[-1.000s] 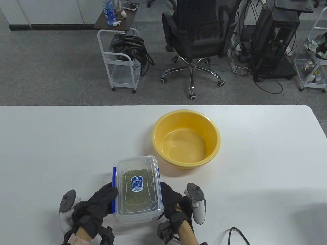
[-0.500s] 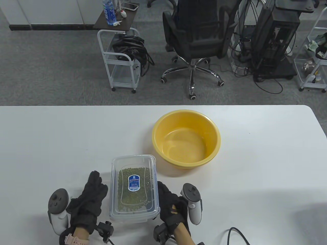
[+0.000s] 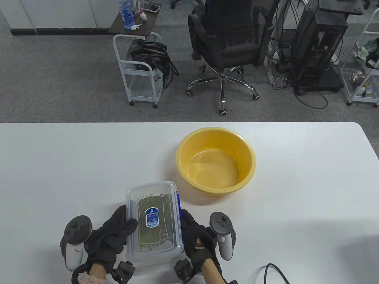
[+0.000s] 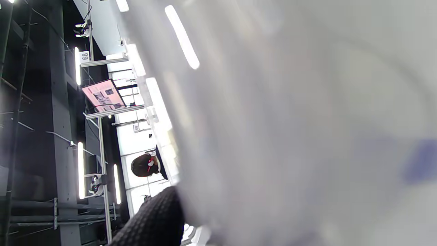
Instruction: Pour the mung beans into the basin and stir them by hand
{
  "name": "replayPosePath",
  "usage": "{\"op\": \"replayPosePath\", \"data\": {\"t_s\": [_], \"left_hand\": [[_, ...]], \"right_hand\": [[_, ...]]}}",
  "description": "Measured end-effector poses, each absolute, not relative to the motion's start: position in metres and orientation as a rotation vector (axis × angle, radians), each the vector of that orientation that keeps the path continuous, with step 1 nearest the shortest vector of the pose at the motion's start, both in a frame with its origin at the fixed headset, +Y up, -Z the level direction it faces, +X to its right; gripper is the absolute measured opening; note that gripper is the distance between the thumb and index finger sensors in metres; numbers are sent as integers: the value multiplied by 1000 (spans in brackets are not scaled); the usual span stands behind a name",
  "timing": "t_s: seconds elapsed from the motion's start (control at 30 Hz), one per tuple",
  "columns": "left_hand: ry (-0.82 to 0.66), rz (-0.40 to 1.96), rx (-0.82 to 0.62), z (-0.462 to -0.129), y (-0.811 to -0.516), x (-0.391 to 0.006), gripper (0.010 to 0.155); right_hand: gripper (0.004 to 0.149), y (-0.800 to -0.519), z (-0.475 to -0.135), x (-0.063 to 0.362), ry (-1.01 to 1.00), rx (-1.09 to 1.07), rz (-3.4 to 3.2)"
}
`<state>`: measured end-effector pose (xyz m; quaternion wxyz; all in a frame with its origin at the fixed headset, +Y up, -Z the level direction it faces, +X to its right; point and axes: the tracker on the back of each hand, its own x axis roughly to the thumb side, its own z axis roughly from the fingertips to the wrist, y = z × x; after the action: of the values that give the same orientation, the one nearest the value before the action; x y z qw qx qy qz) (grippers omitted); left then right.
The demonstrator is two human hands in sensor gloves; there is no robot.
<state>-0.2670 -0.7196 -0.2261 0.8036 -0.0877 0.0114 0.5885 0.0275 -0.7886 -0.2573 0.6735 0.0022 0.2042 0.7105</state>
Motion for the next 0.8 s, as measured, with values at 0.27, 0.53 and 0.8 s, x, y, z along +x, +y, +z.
{"op": "replayPosePath", "data": {"t_s": [0.27, 0.53, 0.8], "left_hand": [[-138, 1333, 32, -216, -694, -264, 76], [-114, 2174, -65, -221, -720, -325, 68], [615, 1721, 91, -201, -770, -429, 71]], "right_hand": [[54, -794, -258, 28, 485, -28, 1556], [55, -800, -258, 42, 444, -128, 1455], [55, -797, -259, 41, 465, -84, 1440]]}}
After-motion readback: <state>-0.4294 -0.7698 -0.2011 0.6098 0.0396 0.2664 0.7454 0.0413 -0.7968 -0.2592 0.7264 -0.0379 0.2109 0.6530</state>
